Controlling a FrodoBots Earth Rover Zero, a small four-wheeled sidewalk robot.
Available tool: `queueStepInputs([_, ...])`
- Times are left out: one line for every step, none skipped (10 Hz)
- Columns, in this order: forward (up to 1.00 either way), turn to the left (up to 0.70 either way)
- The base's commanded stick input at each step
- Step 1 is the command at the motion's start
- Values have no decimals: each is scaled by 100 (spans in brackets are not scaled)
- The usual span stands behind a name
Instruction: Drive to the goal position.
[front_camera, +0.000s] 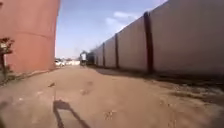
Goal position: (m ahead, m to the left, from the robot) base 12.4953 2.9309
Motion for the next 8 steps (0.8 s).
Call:
queueStepInputs([100, 0])
queueStepInputs([100, 0])
queueStepInputs([100, 0])
queueStepInputs([100, 0])
queueStepInputs([100, 0])
queueStepInputs([100, 0])
queueStepInputs([100, 0])
queueStepInputs([100, 27])
